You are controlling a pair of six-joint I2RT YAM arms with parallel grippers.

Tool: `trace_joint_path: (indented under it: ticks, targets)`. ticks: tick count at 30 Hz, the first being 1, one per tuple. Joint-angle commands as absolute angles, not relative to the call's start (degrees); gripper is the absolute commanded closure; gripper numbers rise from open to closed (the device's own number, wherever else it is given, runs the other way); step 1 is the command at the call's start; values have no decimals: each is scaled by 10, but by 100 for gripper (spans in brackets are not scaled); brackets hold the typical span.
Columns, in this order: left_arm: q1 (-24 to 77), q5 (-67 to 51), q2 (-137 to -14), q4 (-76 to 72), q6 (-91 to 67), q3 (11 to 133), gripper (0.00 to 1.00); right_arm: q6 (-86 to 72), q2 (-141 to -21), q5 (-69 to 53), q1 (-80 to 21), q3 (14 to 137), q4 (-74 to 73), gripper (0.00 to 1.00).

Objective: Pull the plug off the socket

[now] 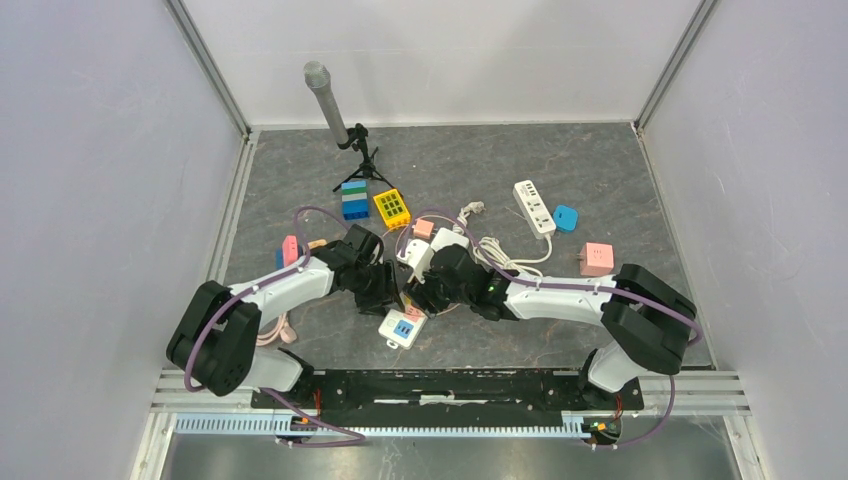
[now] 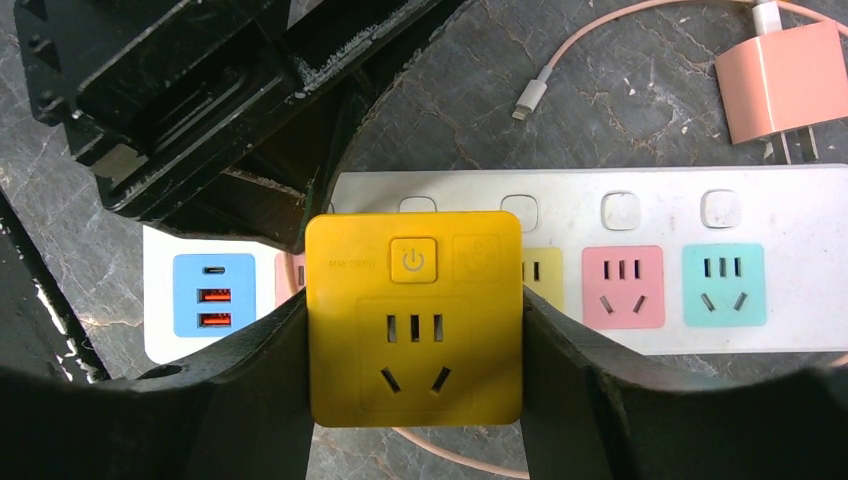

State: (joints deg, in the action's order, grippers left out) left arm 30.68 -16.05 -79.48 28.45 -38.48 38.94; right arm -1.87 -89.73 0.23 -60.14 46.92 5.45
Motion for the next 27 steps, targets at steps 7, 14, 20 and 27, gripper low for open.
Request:
trace_joint_path:
  ticks: [7,14,20,27]
  targets:
    - [307,-70,-832,332,-385,373,48,-18,-883,29,-646,507,73,100]
    - [307,-70,-832,332,-385,370,51,-21,-852,36,-634,486,85,100]
    - [307,-69,-834,334,-384,370,52,-59,-841,-48,-598,473,129,100]
    - [307,-54,-839,347,-383,380,52,6,-866,34,-648,509,70,100]
